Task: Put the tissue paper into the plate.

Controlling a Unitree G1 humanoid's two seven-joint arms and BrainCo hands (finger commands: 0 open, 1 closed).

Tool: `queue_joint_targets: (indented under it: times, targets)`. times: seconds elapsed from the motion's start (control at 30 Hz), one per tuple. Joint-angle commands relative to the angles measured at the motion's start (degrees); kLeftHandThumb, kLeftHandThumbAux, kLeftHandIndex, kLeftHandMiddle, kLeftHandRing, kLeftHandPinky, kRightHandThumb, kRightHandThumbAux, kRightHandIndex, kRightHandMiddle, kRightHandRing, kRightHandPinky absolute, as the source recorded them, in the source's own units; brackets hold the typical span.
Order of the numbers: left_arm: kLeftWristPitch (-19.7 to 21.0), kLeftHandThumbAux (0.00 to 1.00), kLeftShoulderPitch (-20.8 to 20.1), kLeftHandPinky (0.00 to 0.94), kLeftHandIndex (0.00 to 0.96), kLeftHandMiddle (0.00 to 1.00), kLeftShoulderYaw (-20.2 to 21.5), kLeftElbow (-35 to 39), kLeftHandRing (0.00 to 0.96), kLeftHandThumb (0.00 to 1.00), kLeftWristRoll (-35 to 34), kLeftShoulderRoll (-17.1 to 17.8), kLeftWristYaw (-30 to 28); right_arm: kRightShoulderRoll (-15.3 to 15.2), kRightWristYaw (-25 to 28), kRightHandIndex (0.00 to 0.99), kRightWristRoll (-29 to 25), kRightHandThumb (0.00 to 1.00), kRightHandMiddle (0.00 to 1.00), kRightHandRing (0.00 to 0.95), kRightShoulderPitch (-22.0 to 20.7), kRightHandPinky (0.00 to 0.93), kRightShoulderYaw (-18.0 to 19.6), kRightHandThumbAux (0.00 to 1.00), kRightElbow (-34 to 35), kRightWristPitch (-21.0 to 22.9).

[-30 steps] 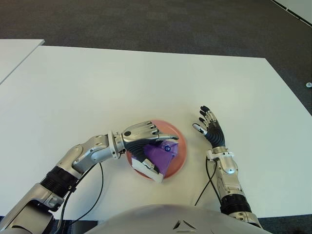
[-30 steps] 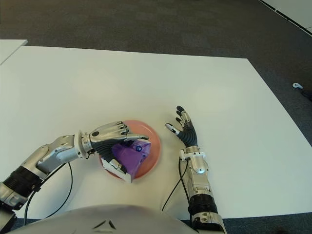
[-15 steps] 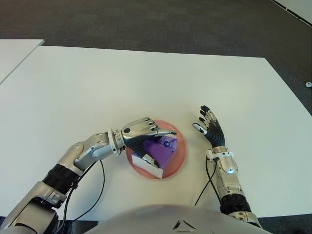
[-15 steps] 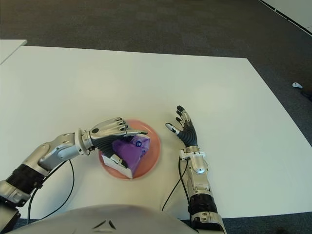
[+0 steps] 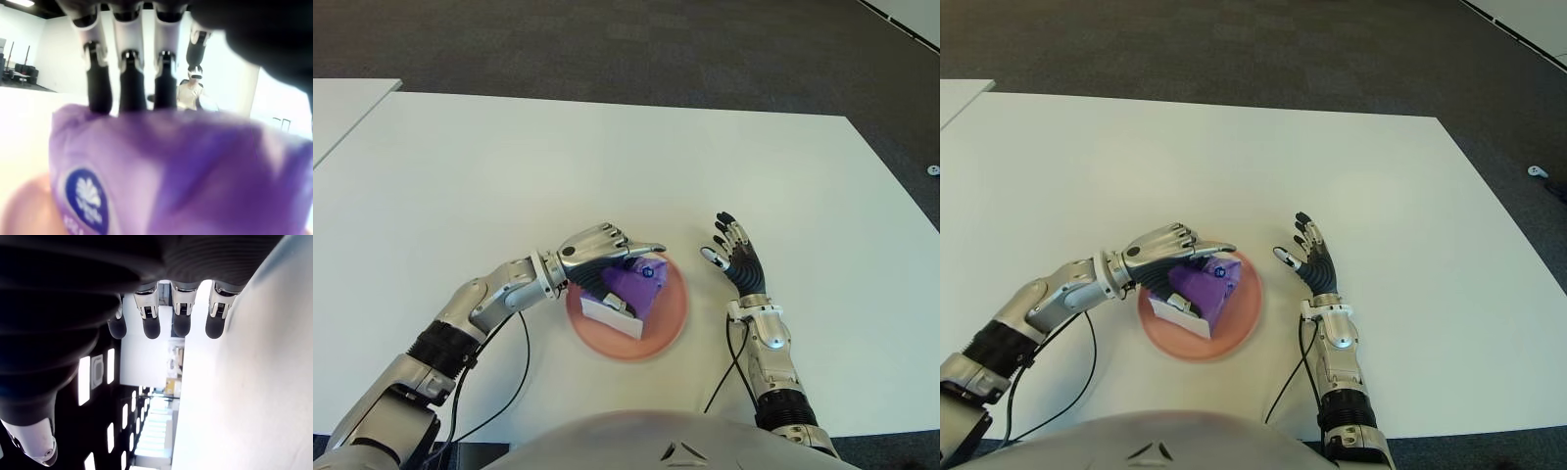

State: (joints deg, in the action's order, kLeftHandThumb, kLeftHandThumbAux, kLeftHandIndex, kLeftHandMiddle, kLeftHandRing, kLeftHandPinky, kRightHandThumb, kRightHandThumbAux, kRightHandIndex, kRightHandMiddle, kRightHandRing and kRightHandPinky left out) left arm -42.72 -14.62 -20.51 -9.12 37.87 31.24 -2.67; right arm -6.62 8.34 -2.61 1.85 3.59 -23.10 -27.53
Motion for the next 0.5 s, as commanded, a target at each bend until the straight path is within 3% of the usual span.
queue_joint_targets:
  times: [0.03,0.27,0.43,0.5]
  targets:
    - [3.7,0.377,-2.5,0.000,0.000,0.000,5.7,4.6,0.000,0.000,-13.9,3.3,-7.4,1.6,-0.4,0.000,0.2,0.000,0.000,0.000,2.7,0.000,-0.5,0.628,-5.1,2.3]
    - [14.2,0.459,-1.3,0.000,0.000,0.000,8.7,7.8,0.000,0.000,-32.5,1.8,-16.9,2.2,-0.9,0.000,0.3,0.002,0.000,0.000,2.7,0.000,-0.8,0.596,-5.0,2.5]
    - [15.5,0.515,-6.0,0.000,0.000,0.000,11.7,4.2,0.000,0.000,-41.4,0.9,-21.7,2.5,-0.9,0.000,0.1,0.011,0.000,0.000,2.5,0.000,-0.9,0.574,-4.9,2.8]
    - [17.2,0.533,-6.1,0.000,0.000,0.000,12.6,5.0,0.000,0.000,-44.1,0.6,-23.3,2.7,-1.1,0.000,0.1,0.014,0.000,0.000,2.4,0.000,-0.9,0.566,-5.0,3.0]
